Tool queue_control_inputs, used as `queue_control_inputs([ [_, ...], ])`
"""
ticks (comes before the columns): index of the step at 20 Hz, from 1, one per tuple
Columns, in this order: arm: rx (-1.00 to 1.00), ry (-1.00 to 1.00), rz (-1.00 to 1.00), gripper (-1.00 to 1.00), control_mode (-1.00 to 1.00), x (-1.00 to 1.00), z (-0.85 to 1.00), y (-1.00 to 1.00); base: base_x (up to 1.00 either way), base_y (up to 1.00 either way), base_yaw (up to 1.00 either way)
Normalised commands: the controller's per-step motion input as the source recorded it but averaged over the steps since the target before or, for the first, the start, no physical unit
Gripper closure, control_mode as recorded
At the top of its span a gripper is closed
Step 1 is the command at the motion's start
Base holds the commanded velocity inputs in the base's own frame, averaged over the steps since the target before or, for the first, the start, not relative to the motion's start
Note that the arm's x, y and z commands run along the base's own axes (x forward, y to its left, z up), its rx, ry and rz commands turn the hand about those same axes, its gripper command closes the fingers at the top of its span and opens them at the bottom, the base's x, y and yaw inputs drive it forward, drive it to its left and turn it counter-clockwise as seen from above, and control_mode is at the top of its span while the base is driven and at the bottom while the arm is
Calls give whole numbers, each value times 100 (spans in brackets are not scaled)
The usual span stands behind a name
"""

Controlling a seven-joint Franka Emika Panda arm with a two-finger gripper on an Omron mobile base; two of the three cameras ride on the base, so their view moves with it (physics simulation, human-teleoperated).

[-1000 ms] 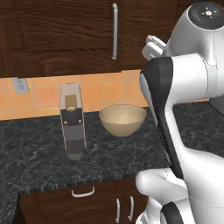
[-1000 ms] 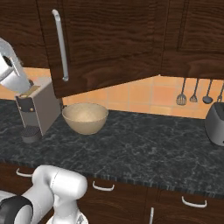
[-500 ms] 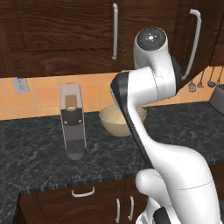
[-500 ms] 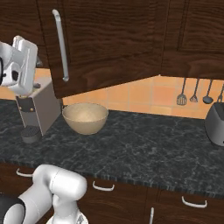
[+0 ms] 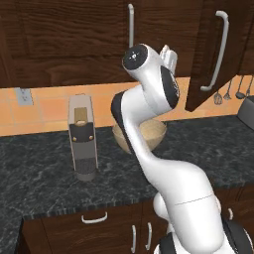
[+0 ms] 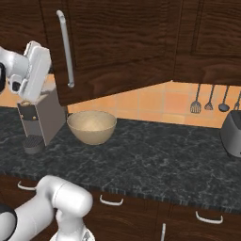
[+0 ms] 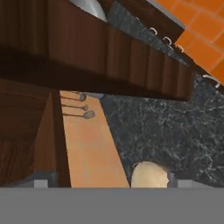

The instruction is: Open the cabinet, pick up the bread from the cabinet and place it in the basket. Then move the basket to the dining counter.

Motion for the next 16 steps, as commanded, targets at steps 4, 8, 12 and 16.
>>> queue_control_inputs([
  [4,21,-25,-41,-100,-100,13,-4,-18,0,0,0],
  [8,24,-23,-30,-100,-100,20,-11,-22,0,0,0],
  [12,24,-24,-25,-100,-100,-60,-6,-52,0,0,0],
  [16,20,-17,-34,-100,-100,-53,-2,-83,0,0,0],
])
